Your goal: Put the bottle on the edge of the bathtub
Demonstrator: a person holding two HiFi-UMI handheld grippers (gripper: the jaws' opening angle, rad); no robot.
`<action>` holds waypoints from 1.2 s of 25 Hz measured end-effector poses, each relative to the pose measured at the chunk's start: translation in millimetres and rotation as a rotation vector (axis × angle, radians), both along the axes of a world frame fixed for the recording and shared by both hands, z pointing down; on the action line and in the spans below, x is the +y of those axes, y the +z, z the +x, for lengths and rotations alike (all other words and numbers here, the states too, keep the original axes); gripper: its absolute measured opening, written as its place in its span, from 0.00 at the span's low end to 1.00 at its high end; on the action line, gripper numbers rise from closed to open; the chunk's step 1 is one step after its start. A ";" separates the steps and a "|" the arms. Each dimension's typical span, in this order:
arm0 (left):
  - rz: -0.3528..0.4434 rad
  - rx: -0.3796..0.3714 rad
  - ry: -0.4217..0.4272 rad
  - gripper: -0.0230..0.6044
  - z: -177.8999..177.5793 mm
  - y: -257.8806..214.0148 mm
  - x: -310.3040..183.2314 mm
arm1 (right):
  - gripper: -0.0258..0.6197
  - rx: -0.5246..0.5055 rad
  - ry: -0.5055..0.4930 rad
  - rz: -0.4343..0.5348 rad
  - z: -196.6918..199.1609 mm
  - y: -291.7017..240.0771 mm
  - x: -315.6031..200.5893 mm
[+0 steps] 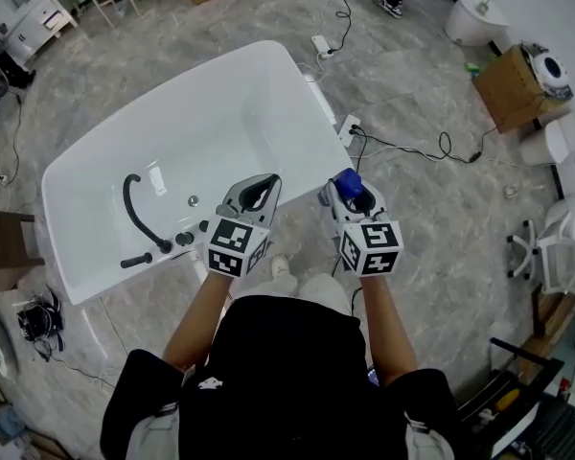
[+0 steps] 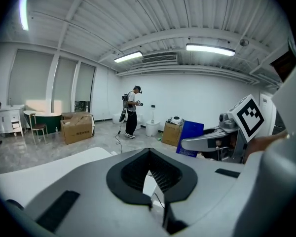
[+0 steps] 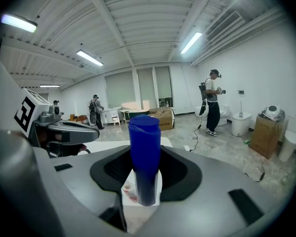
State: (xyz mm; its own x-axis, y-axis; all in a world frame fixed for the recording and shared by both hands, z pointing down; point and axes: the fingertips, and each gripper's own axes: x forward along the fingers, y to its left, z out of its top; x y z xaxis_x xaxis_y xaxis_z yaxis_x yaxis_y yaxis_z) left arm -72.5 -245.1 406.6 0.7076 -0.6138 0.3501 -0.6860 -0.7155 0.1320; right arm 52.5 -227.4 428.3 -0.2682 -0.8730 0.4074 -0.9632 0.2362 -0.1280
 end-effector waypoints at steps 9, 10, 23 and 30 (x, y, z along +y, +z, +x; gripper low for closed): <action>-0.059 -0.038 0.022 0.06 12.3 40.2 -6.4 | 0.29 0.002 0.001 -0.039 8.6 28.0 -10.1; -0.068 -0.040 0.024 0.06 15.8 44.8 -6.5 | 0.29 0.002 0.000 -0.043 11.0 31.5 -11.4; -0.150 -0.094 0.006 0.06 44.7 108.5 -31.6 | 0.29 0.008 -0.072 -0.149 28.6 102.7 -44.1; -0.206 -0.120 -0.018 0.06 50.7 142.2 -42.1 | 0.29 0.000 -0.119 -0.222 30.4 141.6 -59.9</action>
State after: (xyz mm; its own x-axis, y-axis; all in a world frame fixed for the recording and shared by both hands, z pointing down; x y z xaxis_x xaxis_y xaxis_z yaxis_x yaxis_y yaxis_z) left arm -21.8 -287.1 548.8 0.6428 -0.5327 0.5505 -0.7179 -0.6696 0.1903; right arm 82.9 -287.3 569.8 -0.3639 -0.7239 0.5861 -0.9302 0.3144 -0.1893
